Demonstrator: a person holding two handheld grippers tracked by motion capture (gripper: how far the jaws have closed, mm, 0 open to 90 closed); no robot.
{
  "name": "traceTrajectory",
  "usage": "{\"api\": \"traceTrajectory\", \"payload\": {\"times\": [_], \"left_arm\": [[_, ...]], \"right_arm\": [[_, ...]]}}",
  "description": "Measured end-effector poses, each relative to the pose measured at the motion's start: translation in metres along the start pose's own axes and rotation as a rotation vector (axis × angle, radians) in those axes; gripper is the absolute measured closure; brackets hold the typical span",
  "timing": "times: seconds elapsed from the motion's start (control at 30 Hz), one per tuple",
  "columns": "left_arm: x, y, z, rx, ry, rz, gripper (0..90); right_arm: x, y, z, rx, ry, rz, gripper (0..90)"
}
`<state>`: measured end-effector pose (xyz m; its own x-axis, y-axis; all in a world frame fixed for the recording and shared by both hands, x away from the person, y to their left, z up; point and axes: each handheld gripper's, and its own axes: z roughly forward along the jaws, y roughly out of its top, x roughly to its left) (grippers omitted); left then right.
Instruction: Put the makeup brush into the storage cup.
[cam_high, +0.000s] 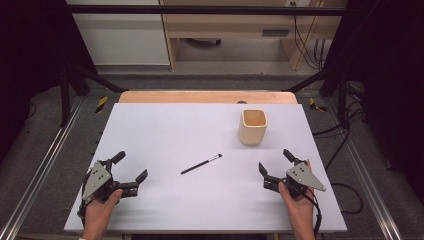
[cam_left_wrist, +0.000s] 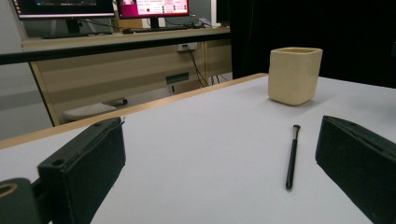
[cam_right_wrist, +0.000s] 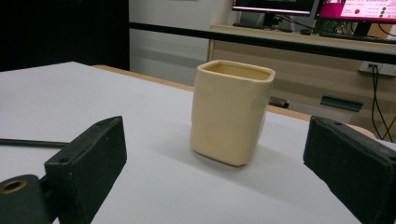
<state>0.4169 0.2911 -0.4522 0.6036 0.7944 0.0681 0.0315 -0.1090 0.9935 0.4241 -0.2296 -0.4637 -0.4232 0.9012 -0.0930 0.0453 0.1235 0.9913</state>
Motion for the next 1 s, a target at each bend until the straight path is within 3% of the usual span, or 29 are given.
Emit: {"api": "traceTrajectory", "payload": {"times": [0.43, 0.57, 0.77, 1.0], "left_arm": [[-0.006, 0.002, 0.006, 0.054, -0.025, 0.002, 1.6], [-0.011, 0.007, 0.017, 0.108, -0.04, 0.014, 1.8], [-0.021, 0.03, 0.038, 0.205, -0.093, 0.078, 1.9], [-0.027, 0.058, 0.059, 0.288, -0.141, 0.112, 2.1]], "right_arm": [[-0.002, -0.002, -0.005, 0.017, -0.022, -0.01, 3.1], [-0.003, -0.002, -0.004, 0.022, -0.028, -0.009, 2.8], [-0.004, 0.0, -0.006, 0.02, -0.038, 0.001, 2.6], [-0.005, -0.001, -0.007, 0.027, -0.035, -0.002, 2.4]]}}
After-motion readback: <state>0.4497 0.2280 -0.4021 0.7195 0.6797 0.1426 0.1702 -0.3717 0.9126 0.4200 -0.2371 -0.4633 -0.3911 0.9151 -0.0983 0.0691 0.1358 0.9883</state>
